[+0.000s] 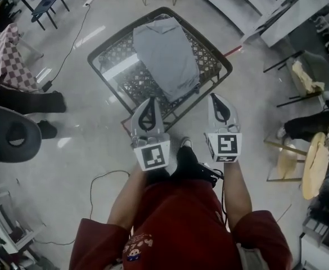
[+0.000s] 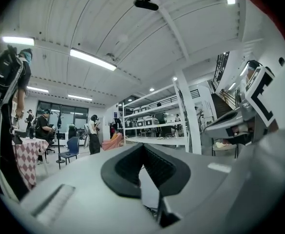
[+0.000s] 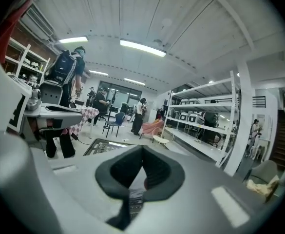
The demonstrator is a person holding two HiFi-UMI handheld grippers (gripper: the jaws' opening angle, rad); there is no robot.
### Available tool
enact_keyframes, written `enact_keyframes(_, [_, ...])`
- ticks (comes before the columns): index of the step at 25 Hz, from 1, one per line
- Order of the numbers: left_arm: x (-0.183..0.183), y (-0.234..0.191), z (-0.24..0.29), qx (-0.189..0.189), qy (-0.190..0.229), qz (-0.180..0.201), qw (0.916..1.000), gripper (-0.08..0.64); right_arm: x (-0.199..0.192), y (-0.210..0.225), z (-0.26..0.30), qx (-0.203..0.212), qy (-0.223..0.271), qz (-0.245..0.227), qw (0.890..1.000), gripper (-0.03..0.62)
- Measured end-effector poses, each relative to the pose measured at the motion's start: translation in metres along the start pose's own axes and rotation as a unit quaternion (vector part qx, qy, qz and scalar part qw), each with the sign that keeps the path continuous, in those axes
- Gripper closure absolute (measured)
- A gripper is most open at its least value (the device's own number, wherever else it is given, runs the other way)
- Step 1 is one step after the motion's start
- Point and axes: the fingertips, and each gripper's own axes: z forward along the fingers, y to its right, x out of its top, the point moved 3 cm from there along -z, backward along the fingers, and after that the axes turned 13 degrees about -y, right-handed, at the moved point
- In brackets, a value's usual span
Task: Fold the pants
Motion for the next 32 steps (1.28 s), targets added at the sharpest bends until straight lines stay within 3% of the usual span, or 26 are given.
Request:
enact_keyframes(8, [0.009, 0.052, 0.035, 0.028, -0.018, 0.011, 0.9994, 0.554, -0.013, 0.049, 0.029, 0.071, 0.009, -0.02, 0.997, 0.591])
enact_keyframes(11, [0.012, 0.071, 0.05, 0.045, -0.03, 0.05, 0.9973, 0.553, -0.018, 0.067, 0.045, 0.102, 0.016, -0.032, 0.994, 0.591])
enact_keyframes(13, [0.01, 0.08, 0.057, 0.06, -0.04, 0.057, 0.9958, 0.553, -0.023, 0.075, 0.057, 0.125, 0.015, -0.044, 0.991, 0.591])
enact_keyframes(22, [-0.016, 0.1, 0.076, 0.098, -0.098, 0.079, 0.9872, 0.552, -0.044, 0.081, 0.092, 0.194, 0.005, -0.112, 0.975, 0.591])
enact_keyframes(28, [-0.066, 0.112, 0.093, 0.06, -0.197, 0.103, 0.973, 0.527, -0.071, 0.065, 0.115, 0.213, -0.044, -0.203, 0.955, 0.586])
enact_keyframes(32, [-0.106, 0.118, 0.103, 0.01, -0.269, 0.134, 0.9537, 0.45, -0.098, 0.048, 0.131, 0.243, -0.088, -0.272, 0.927, 0.507])
